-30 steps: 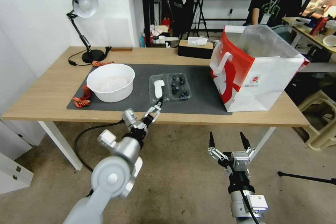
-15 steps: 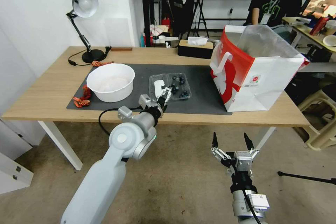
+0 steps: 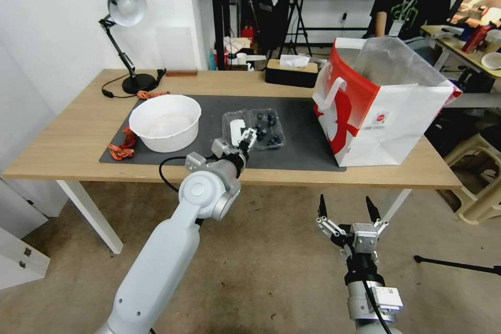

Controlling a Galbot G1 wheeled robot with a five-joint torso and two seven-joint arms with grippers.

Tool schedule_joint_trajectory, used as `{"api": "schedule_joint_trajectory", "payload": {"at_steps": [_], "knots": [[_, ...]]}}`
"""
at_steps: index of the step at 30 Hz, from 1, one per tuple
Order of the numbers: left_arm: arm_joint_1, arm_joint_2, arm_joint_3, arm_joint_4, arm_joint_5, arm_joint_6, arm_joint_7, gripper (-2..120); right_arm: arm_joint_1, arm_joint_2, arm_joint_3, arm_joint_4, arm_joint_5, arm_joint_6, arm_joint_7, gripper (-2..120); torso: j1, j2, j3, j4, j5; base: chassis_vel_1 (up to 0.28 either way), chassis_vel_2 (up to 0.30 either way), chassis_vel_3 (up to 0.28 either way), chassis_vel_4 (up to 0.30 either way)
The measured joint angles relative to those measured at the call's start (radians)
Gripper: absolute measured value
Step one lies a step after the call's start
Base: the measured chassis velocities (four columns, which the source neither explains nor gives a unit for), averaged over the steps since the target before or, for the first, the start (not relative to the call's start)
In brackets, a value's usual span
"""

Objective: Close the takeout container lid, then place the container into the takeout bag.

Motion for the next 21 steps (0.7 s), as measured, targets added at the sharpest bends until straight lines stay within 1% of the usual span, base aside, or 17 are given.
{"api": "schedule_joint_trajectory", "payload": {"at_steps": [5,9,12,13,16,17,19,20,21], "knots": [[-0.01,-0.001,-0.002,0.021,0.006,-0.004,0.001,100,0.001,-0.001,0.0,0.002,0.0,-0.002,0.0,100,0.0,0.0,0.0,0.0,0.0,0.0,0.0,0.0,0.0],[-0.016,0.003,0.001,0.034,0.032,-0.014,0.015,100,0.0,0.0,0.0,0.003,0.0,-0.002,0.001,100,0.0,0.0,0.0,0.0,0.0,0.0,0.0,0.0,0.0],[-0.013,0.015,0.016,0.036,0.091,-0.03,0.053,100,-0.001,0.003,-0.002,0.003,-0.002,0.0,0.001,100,0.0,0.0,0.0,0.0,0.0,0.0,0.0,0.0,0.0],[-0.013,0.015,0.016,0.036,0.091,-0.03,0.053,100,-0.001,0.003,-0.002,0.003,-0.002,0.0,0.001,100,0.0,0.0,0.0,0.0,0.0,0.0,0.0,0.0,0.0],[0.002,0.027,0.04,0.024,0.185,-0.054,0.116,100,-0.002,0.006,-0.004,0.002,-0.007,0.002,0.001,100,0.0,0.0,0.0,0.0,0.0,0.0,0.0,0.0,0.0],[0.002,0.027,0.04,0.024,0.185,-0.054,0.116,100,-0.002,0.006,-0.004,0.002,-0.007,0.002,0.001,100,0.0,0.0,0.0,0.0,0.0,0.0,0.0,0.0,0.0],[0.013,0.038,0.063,0.016,0.261,-0.073,0.175,100,-0.003,0.007,-0.004,0.002,-0.009,0.003,0.001,100,0.0,0.0,0.0,0.0,0.0,0.0,0.0,0.0,0.0],[0.015,0.041,0.071,0.014,0.284,-0.079,0.191,100,-0.003,0.007,-0.004,0.002,-0.009,0.004,0.001,100,0.0,0.0,0.0,0.0,0.0,0.0,0.0,0.0,0.0],[0.015,0.041,0.071,0.014,0.284,-0.079,0.191,100,-0.003,0.007,-0.004,0.002,-0.009,0.004,0.001,100,0.0,0.0,0.0,0.0,0.0,0.0,0.0,0.0,0.0]]}}
